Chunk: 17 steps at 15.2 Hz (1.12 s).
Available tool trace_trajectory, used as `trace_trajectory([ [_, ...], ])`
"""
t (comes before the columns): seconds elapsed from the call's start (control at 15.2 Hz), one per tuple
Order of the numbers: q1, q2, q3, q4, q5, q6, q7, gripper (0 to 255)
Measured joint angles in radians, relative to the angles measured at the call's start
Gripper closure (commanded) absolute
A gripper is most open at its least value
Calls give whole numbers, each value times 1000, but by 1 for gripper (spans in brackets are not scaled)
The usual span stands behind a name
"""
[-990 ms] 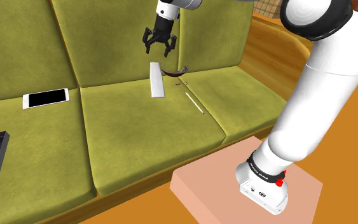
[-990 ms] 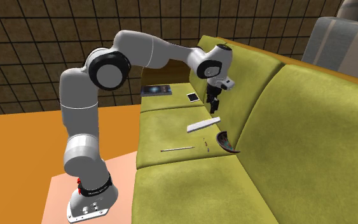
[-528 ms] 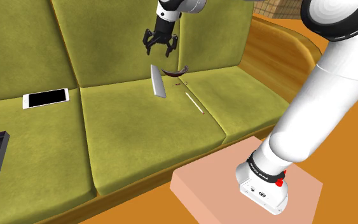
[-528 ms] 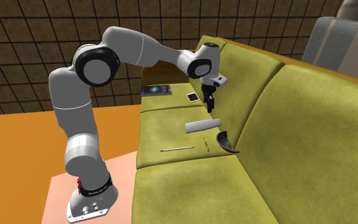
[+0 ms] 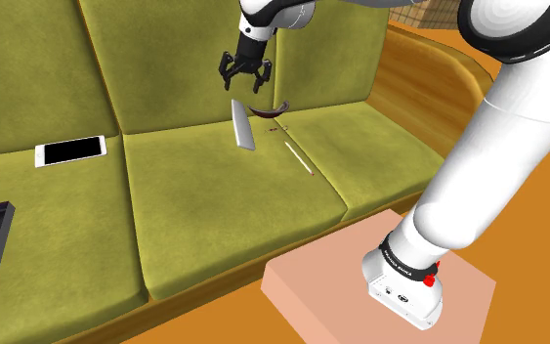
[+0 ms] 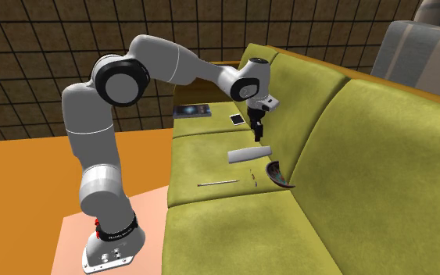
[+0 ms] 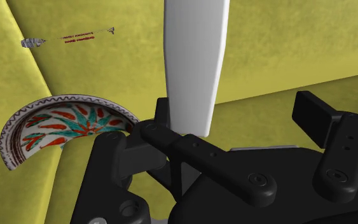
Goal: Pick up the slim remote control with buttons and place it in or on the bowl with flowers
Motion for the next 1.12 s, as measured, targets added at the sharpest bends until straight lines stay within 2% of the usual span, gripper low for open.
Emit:
trace_trajectory([
  [0.07,0,0,0,0,0,0,0,0],
  [0.13,0,0,0,0,0,0,0,255],
  [0.73,0,0,0,0,0,0,0,255],
  [0.79,0,0,0,0,0,0,0,0],
  [0.86,0,0,0,0,0,0,0,0],
  [0.92,-8,-14,-2,-37,29,31,-18,0],
  [0.99,-20,-24,-5,-80,80,75,-51,0],
  [1.12,-45,-51,-10,-192,224,182,-149,0],
])
